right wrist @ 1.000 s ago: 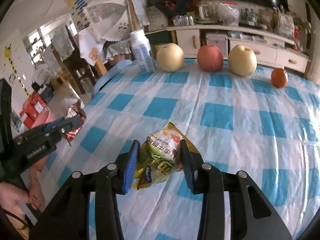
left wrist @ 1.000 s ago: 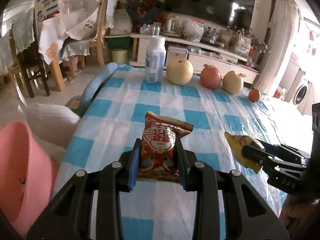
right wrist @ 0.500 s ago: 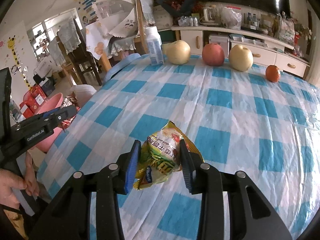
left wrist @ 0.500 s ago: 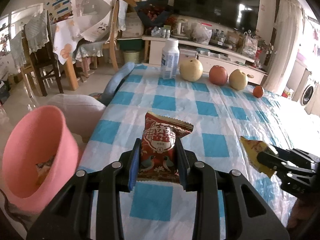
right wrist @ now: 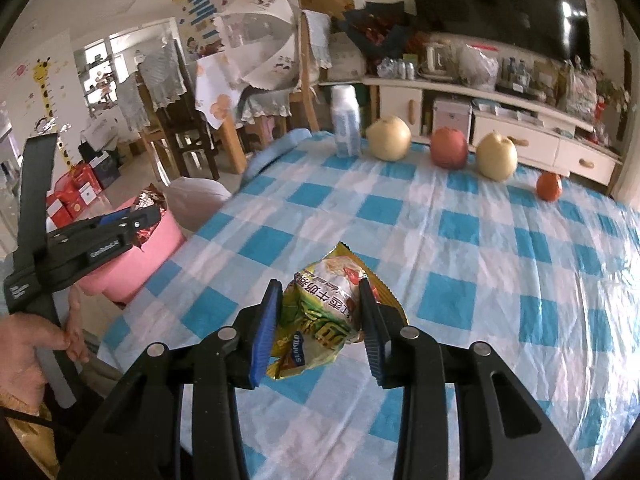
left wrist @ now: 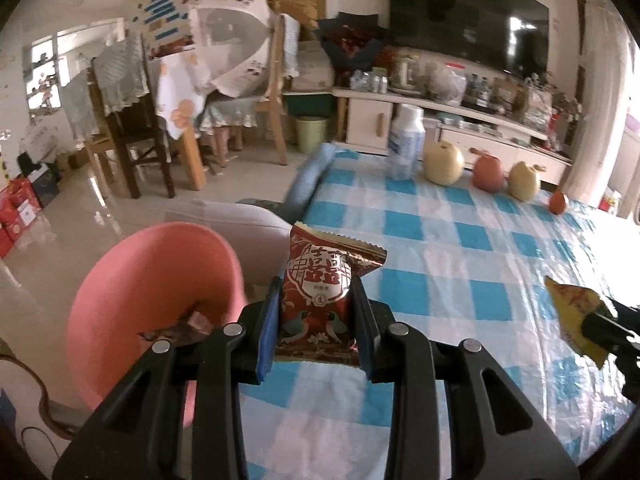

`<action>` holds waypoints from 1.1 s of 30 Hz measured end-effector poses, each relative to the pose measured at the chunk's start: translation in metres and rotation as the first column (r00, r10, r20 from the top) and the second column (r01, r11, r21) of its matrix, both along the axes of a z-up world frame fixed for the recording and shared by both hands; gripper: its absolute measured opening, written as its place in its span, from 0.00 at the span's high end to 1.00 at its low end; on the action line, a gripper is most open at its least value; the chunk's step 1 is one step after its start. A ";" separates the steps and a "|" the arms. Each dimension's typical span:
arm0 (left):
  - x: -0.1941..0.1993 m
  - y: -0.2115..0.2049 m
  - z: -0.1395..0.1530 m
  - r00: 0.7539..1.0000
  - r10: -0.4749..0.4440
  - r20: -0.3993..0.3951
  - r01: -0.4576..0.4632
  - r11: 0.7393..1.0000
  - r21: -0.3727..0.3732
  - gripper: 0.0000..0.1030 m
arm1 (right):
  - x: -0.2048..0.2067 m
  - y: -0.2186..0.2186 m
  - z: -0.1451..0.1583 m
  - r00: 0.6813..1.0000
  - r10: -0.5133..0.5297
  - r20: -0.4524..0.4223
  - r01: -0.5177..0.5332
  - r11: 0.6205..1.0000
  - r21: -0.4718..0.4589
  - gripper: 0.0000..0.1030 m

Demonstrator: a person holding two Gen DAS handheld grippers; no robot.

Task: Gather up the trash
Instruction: 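Lift both held bags and carry them over the pink bucket, then open the left tool over the bucket while the right tool releases the yellow-green bag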

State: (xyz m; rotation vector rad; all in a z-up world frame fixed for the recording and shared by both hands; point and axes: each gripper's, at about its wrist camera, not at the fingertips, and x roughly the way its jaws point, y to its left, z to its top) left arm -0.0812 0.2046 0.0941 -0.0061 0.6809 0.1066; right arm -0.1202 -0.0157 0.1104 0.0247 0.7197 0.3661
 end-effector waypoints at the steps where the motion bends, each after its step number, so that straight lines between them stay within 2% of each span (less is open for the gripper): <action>1: 0.000 0.005 0.001 1.000 0.013 0.002 -0.013 1.000 0.000 0.66 | -0.001 0.004 0.002 1.000 0.006 0.005 -0.006 1.000 -0.002 0.62; 17: -0.007 0.081 0.016 0.982 0.185 0.027 -0.185 0.983 -0.008 0.66 | -0.006 0.089 0.042 0.985 0.151 0.084 -0.149 0.988 -0.025 0.62; 26: -0.004 0.112 0.016 0.968 0.252 0.021 -0.251 0.967 -0.038 0.66 | 0.006 0.142 0.049 0.966 0.239 0.100 -0.236 0.971 -0.041 0.62; 33: -0.002 0.147 0.013 0.947 0.322 0.001 -0.322 0.944 -0.068 0.66 | 0.018 0.189 0.048 0.941 0.324 0.097 -0.322 0.946 -0.037 0.62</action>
